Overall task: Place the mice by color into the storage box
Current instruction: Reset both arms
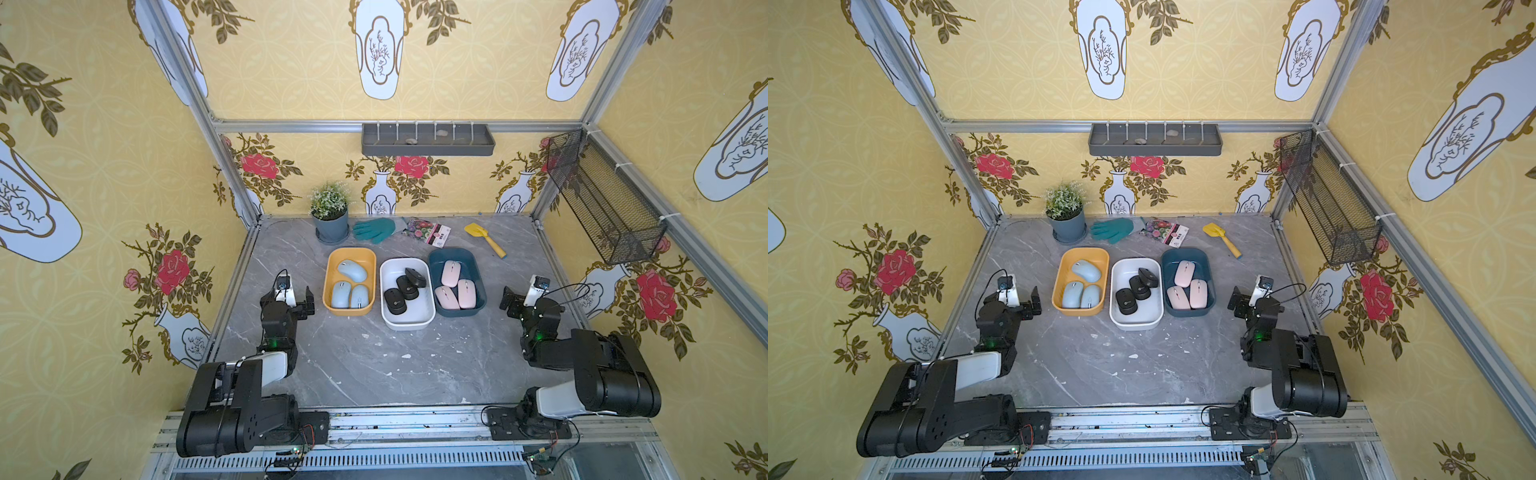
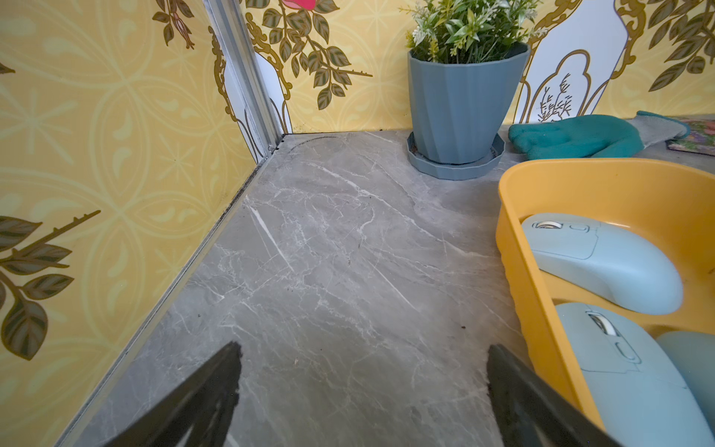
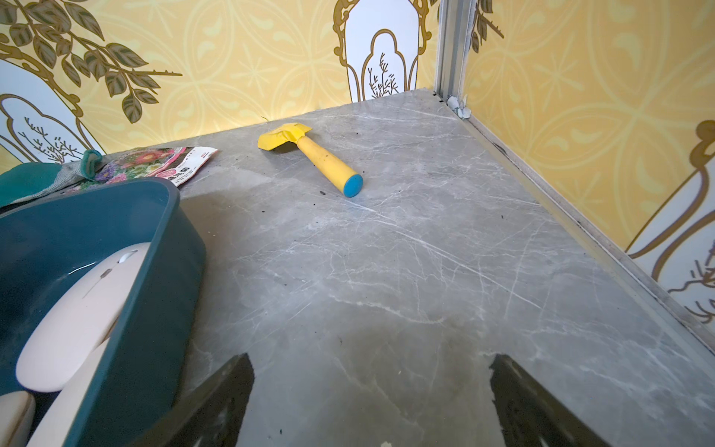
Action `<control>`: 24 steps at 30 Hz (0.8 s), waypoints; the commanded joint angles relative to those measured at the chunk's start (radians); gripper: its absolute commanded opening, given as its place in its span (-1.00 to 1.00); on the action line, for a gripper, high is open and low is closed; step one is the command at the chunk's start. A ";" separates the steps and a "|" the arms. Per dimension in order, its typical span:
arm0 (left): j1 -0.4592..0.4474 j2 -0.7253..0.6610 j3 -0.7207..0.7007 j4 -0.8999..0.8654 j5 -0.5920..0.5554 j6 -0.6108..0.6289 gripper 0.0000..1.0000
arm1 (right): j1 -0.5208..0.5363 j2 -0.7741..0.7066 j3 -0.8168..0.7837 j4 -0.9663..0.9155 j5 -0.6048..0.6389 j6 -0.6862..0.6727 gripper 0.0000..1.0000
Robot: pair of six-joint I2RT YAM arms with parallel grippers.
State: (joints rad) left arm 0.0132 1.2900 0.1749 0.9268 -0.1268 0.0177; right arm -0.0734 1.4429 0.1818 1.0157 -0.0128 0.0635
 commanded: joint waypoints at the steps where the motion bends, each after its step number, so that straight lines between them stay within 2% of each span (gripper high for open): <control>1: 0.001 0.001 -0.006 0.030 -0.003 -0.006 1.00 | -0.005 -0.009 -0.005 0.021 -0.048 -0.011 0.95; 7: 0.001 0.001 -0.006 0.030 -0.003 -0.006 1.00 | -0.004 -0.010 -0.012 0.033 -0.049 -0.016 0.95; 13: 0.000 0.000 -0.006 0.030 -0.002 -0.006 1.00 | 0.025 -0.032 -0.093 0.159 -0.038 -0.047 0.95; 17: 0.000 0.001 -0.006 0.030 -0.002 -0.006 1.00 | 0.024 -0.015 -0.028 0.055 -0.047 -0.044 0.95; 24: 0.001 0.000 -0.006 0.030 -0.002 -0.006 1.00 | 0.001 -0.009 -0.007 0.025 -0.056 -0.020 0.95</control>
State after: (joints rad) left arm 0.0132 1.2900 0.1749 0.9268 -0.1268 0.0181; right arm -0.0734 1.4429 0.1818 1.0157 -0.0128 0.0639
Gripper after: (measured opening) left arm 0.999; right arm 0.975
